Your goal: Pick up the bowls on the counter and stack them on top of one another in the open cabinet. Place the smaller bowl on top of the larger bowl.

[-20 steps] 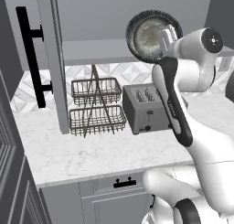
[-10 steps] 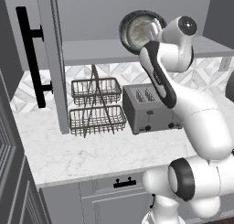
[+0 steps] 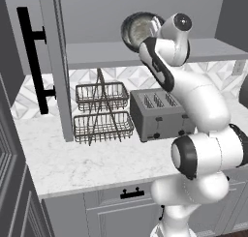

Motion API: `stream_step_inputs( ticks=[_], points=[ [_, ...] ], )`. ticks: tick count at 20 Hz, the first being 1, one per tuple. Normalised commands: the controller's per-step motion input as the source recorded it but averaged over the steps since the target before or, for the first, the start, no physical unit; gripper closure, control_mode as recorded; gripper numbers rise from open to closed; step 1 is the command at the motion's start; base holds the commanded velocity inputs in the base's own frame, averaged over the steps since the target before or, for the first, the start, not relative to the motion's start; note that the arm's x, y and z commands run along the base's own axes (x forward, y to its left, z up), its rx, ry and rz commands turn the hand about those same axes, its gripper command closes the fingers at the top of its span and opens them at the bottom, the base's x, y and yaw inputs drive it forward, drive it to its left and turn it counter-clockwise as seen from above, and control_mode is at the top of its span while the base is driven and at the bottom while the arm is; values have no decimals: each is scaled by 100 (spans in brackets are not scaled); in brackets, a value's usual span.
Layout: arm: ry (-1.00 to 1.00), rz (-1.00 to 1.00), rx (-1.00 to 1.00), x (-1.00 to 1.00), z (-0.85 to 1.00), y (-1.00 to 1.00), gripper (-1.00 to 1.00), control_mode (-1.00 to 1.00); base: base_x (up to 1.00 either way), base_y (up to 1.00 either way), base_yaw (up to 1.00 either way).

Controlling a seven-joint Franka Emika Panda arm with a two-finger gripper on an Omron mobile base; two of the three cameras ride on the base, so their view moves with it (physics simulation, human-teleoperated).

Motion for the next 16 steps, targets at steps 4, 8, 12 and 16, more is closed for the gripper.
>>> stream_step_inputs(
  ticks=[4, 8, 12, 16],
  points=[
    [-1, -1, 0, 0, 0, 1, -100, -100, 0, 0, 0],
    [-12, 0, 0, -67, 0, -3, -100, -100, 0, 0, 0],
    [-19, 0, 0, -100, 0, -20, -100, -100, 0, 0, 0],
    [-22, 1, 0, -100, -15, -22, -100, -100, 0, 0, 0]
  ],
)
